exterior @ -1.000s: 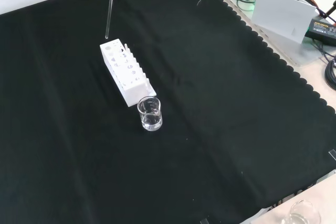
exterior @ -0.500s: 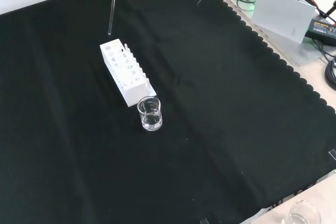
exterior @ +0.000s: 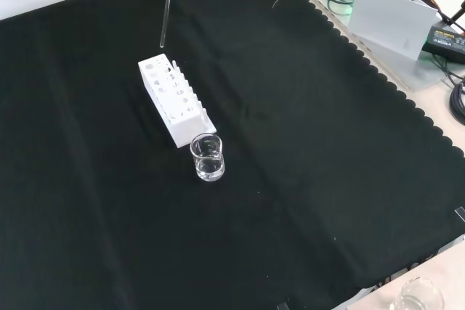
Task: Put the glass rod back on the white test tube rack.
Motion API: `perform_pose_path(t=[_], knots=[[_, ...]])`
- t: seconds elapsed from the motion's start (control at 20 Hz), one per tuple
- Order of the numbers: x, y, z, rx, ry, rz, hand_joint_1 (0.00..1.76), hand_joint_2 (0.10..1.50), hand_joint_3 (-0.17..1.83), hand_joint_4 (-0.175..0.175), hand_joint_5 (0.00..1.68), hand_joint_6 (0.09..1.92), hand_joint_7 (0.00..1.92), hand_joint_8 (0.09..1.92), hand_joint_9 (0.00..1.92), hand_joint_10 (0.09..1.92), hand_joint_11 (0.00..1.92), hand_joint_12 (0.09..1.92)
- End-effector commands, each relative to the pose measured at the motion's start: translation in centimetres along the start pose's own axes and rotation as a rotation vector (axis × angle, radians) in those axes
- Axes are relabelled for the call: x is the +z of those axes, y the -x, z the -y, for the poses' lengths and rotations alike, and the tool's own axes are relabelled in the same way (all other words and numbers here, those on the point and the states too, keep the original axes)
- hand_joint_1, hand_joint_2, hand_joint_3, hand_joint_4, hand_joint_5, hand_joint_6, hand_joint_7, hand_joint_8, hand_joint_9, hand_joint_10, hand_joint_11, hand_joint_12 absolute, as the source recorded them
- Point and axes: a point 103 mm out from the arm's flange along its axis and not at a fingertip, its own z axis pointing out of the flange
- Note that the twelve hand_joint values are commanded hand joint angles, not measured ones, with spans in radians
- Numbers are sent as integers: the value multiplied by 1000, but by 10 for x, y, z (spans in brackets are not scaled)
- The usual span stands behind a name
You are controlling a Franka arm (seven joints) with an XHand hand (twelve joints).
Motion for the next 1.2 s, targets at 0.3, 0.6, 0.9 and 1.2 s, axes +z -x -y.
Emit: perform_pose_path(t=[0.3, 0.6, 0.9, 1.2], knots=[[2, -5, 5, -13, -6, -1, 1326, 1033, -175, -165, 1458, 87, 1462, 391, 1735, 391, 1648, 389], [18, -6, 5, -16, -33, -15, 1325, 1033, -175, -164, 1458, 87, 1462, 391, 1735, 391, 1648, 389], [27, -7, 3, -19, -47, -21, 1325, 1033, -175, -164, 1459, 87, 1462, 392, 1735, 391, 1647, 390], [36, -4, -2, -14, -58, -24, 1325, 1033, -175, -164, 1459, 87, 1461, 392, 1735, 390, 1647, 390]])
